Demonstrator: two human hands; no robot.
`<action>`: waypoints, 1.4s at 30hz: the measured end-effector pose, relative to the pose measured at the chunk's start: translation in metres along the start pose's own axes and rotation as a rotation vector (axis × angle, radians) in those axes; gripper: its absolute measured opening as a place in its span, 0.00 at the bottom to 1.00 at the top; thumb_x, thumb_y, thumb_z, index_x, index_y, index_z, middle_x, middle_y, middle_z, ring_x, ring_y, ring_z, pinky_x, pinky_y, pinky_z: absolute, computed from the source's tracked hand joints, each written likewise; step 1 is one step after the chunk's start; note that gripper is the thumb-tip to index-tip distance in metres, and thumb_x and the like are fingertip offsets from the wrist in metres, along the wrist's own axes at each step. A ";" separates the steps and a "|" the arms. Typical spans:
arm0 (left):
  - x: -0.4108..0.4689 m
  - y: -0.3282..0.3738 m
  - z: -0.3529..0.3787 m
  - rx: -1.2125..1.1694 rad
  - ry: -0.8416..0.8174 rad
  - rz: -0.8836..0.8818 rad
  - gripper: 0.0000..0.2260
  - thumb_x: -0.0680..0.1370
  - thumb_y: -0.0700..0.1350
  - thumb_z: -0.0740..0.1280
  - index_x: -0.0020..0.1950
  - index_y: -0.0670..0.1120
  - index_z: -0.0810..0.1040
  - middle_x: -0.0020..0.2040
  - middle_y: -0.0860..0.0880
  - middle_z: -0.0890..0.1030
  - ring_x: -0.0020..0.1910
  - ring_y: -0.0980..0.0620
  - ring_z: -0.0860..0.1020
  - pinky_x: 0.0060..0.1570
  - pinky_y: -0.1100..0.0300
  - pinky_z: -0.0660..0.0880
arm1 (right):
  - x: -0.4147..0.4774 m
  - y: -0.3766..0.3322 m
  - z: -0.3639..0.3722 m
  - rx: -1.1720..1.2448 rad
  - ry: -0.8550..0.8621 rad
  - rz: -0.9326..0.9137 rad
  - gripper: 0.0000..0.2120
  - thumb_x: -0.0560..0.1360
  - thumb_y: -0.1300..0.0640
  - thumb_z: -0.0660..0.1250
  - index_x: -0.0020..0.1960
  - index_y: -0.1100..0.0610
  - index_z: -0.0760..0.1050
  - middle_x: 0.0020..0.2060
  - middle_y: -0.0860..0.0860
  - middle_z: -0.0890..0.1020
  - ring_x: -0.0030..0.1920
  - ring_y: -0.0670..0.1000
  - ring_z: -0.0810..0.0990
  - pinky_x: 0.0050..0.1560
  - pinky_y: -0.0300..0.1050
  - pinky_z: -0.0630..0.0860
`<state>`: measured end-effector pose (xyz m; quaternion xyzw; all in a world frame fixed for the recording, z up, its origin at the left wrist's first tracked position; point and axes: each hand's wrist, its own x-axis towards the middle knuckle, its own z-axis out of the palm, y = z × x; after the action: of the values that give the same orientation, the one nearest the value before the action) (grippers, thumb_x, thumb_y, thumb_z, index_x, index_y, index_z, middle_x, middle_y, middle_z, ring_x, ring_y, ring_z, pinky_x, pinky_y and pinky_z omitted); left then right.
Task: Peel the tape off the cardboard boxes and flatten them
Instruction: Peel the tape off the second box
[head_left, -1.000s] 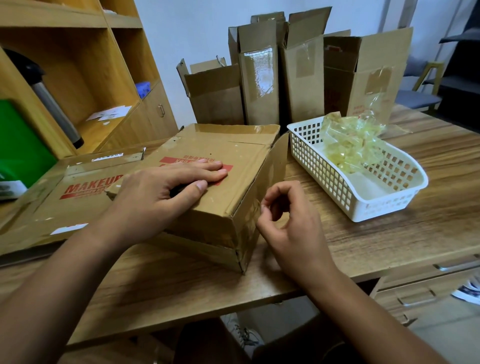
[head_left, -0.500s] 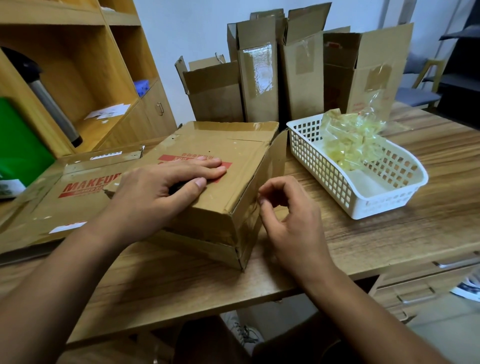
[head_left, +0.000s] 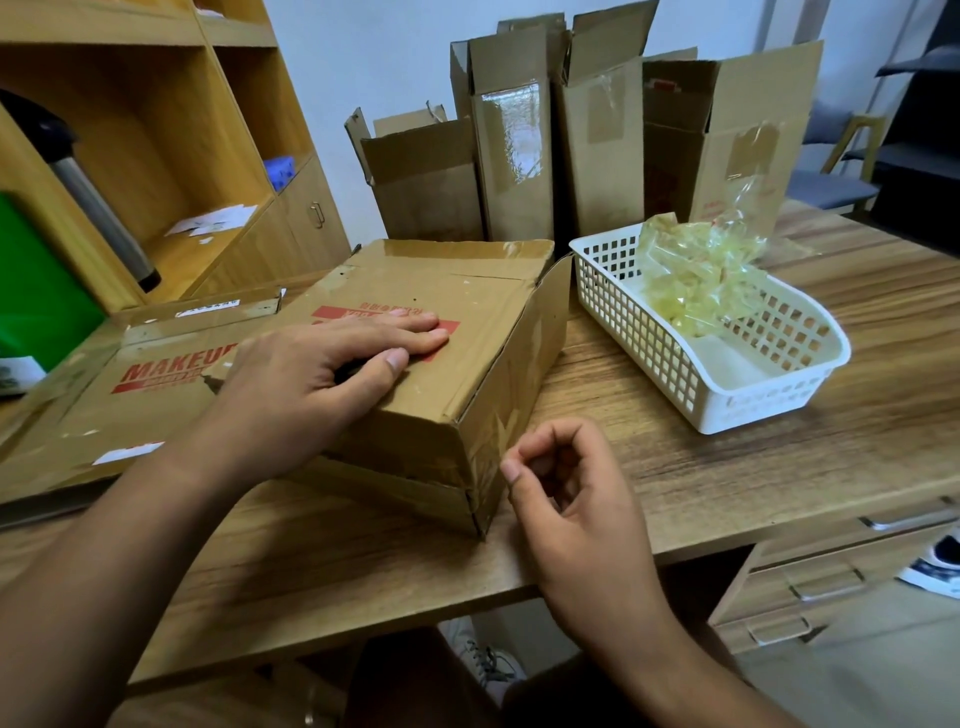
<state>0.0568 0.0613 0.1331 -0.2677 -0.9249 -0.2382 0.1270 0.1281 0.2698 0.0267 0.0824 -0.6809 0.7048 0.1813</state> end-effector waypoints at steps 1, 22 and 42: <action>0.000 0.000 0.000 -0.003 -0.001 0.000 0.17 0.79 0.63 0.56 0.65 0.70 0.76 0.66 0.71 0.75 0.70 0.67 0.70 0.63 0.44 0.75 | -0.001 0.000 0.000 0.007 0.003 0.005 0.15 0.78 0.64 0.70 0.46 0.44 0.73 0.41 0.48 0.80 0.42 0.49 0.79 0.43 0.48 0.77; 0.002 0.005 0.003 0.024 0.034 -0.054 0.18 0.78 0.66 0.53 0.65 0.74 0.73 0.64 0.75 0.74 0.70 0.70 0.68 0.61 0.43 0.75 | 0.025 -0.003 -0.009 -0.418 -0.002 -0.122 0.05 0.79 0.59 0.69 0.53 0.53 0.82 0.45 0.41 0.76 0.49 0.42 0.78 0.44 0.28 0.71; 0.005 0.005 0.005 0.073 0.063 -0.103 0.17 0.77 0.69 0.52 0.64 0.77 0.70 0.65 0.75 0.73 0.70 0.70 0.67 0.64 0.45 0.74 | -0.031 -0.025 -0.009 -0.355 -0.100 -0.259 0.04 0.76 0.51 0.65 0.45 0.50 0.76 0.47 0.43 0.72 0.51 0.46 0.77 0.50 0.32 0.71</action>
<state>0.0543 0.0698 0.1322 -0.2073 -0.9411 -0.2189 0.1530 0.1667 0.2744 0.0383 0.1707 -0.7859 0.5400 0.2481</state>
